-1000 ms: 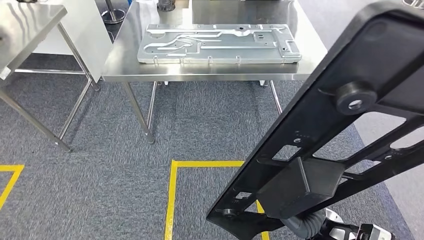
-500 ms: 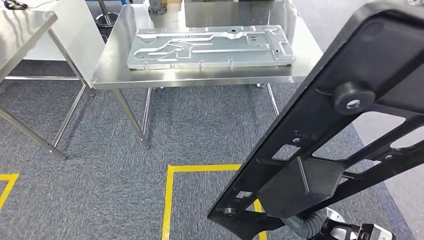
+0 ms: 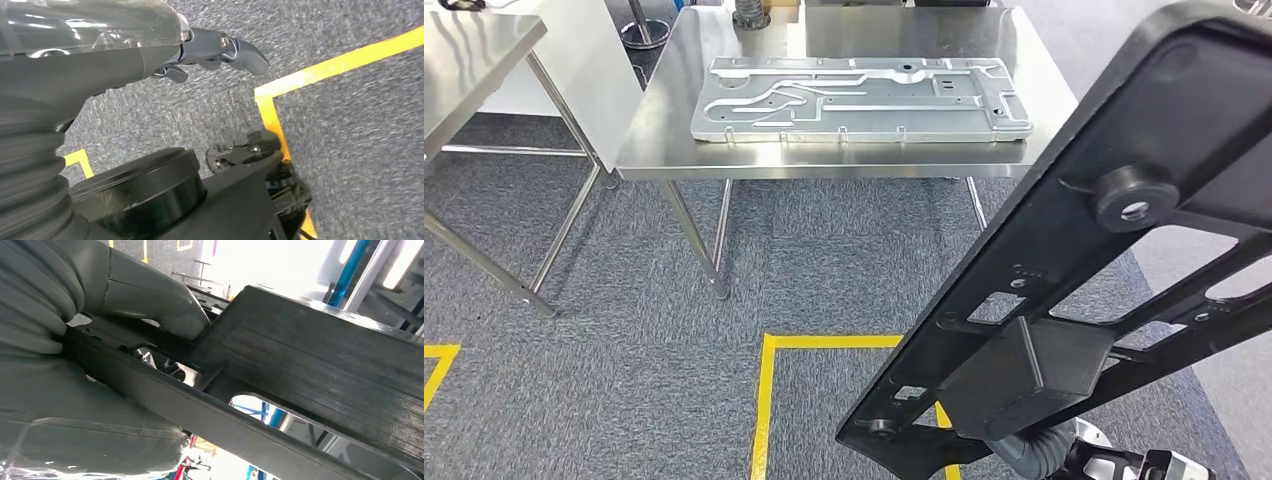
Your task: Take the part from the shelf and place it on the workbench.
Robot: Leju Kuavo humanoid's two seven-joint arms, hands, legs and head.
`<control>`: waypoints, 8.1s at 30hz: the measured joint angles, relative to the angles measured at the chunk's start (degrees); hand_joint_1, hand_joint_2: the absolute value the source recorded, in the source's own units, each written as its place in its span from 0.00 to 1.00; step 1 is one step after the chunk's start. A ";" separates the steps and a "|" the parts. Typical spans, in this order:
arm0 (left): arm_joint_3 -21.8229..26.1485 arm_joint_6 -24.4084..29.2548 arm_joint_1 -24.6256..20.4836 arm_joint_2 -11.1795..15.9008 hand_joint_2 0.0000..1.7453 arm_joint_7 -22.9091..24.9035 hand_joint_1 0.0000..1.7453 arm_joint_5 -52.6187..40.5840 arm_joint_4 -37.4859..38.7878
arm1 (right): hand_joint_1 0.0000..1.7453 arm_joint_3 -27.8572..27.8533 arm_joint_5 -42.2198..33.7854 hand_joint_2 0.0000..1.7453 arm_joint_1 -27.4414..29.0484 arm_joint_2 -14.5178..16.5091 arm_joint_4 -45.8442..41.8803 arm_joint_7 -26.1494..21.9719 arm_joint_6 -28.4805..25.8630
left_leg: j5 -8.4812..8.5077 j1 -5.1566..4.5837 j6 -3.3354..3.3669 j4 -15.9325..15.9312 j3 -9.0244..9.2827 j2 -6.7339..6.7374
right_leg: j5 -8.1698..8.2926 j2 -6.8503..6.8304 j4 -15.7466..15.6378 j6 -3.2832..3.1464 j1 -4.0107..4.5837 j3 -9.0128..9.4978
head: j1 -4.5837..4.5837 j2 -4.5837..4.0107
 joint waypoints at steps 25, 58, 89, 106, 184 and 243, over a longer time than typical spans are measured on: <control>0.05 0.38 0.20 -0.06 1.00 -0.16 0.00 0.16 0.00 | 1.00 0.00 -0.42 1.00 -0.58 0.21 0.27 -0.03 0.74 | 1.72 0.04 0.95 -0.45 -1.29 0.12 | -9.72 0.10 12.88 0.60 -0.08 -3.49 | 0.00 0.00; 0.06 0.03 0.18 -0.10 1.00 0.28 0.00 -0.01 0.00 | 1.00 -0.01 -0.60 1.00 -1.41 0.29 0.37 0.24 0.63 | 1.51 -0.12 0.88 -0.62 -0.47 0.01 | -6.41 0.09 11.51 0.48 -0.03 -3.96 | 0.01 0.00; 0.05 -0.01 0.16 -0.13 1.00 0.17 0.00 -0.01 0.00 | 1.00 -0.01 -0.60 1.00 -1.04 0.52 0.21 0.12 0.76 | 1.68 0.05 0.82 -0.87 -0.50 0.16 | -8.72 0.14 13.84 0.46 0.04 -4.78 | 0.01 0.00; 0.04 0.13 0.37 -0.18 1.00 0.14 0.00 -0.32 0.00 | 1.00 -0.01 -0.62 1.00 -1.49 0.50 0.09 1.05 0.40 | -3.82 0.20 -2.39 13.71 -7.49 0.13 | -1.13 0.13 -3.17 -2.66 0.28 3.67 | -0.02 0.00; 0.15 0.36 0.29 -0.06 1.00 -0.51 0.00 0.28 0.01 | 1.00 0.02 -1.43 1.00 -2.71 1.11 1.12 1.21 0.63 | 1.20 -0.24 0.64 -0.45 -0.26 -0.05 | -2.28 0.04 5.35 -0.65 0.20 -1.60 | 0.01 0.00; 0.17 0.33 0.13 -0.08 1.00 -0.64 0.00 0.17 0.00 | 1.00 0.00 -0.23 1.00 -1.05 1.38 0.09 0.22 1.04 | 1.74 0.10 0.68 -1.17 -0.29 0.16 | -6.75 0.08 12.57 0.01 -0.02 -4.76 | 0.01 0.00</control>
